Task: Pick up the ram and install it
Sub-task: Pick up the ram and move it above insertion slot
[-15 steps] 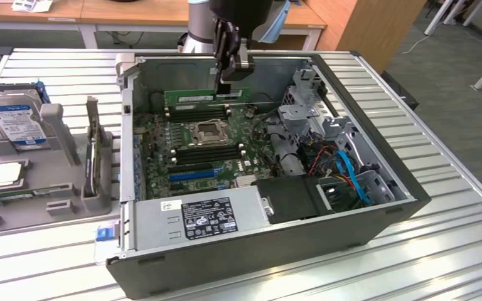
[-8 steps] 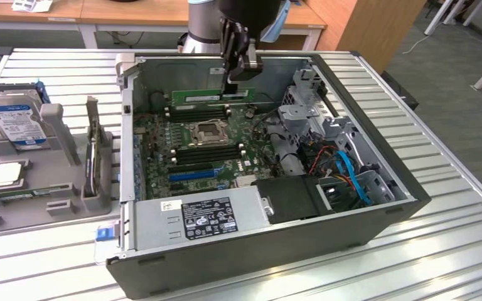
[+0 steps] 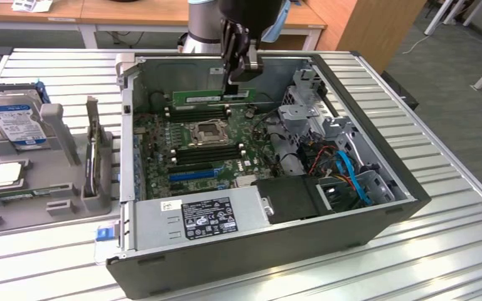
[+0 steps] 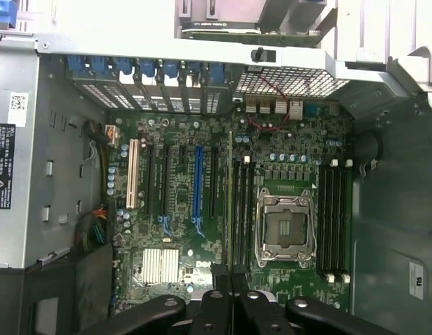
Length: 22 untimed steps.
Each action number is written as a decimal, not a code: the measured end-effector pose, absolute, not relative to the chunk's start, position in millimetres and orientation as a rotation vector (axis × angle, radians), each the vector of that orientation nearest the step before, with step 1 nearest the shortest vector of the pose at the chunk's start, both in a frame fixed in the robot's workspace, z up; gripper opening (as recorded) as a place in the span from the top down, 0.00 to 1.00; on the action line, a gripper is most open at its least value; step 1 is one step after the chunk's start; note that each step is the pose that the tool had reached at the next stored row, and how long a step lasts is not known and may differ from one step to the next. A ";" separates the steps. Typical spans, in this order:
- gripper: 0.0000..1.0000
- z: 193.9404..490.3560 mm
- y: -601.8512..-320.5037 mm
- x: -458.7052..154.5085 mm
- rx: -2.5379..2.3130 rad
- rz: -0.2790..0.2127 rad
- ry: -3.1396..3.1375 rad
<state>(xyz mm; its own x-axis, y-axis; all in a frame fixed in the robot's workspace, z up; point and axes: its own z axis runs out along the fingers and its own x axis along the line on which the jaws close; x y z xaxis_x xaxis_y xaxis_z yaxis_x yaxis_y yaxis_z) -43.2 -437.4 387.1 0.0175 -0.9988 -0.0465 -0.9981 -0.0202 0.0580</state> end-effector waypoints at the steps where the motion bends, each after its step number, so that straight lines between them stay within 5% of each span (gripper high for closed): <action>1: 0.89 385.7 -437.4 -43.2 2.235 -0.116 -2.193; 22: 0.89 347.5 -437.4 -43.1 2.237 -0.120 -2.194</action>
<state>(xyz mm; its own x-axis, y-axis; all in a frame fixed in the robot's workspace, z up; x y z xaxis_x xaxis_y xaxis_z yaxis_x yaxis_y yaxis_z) -43.1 -437.4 347.5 0.0176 -0.9986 -0.0506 -0.9981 -0.0205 0.0579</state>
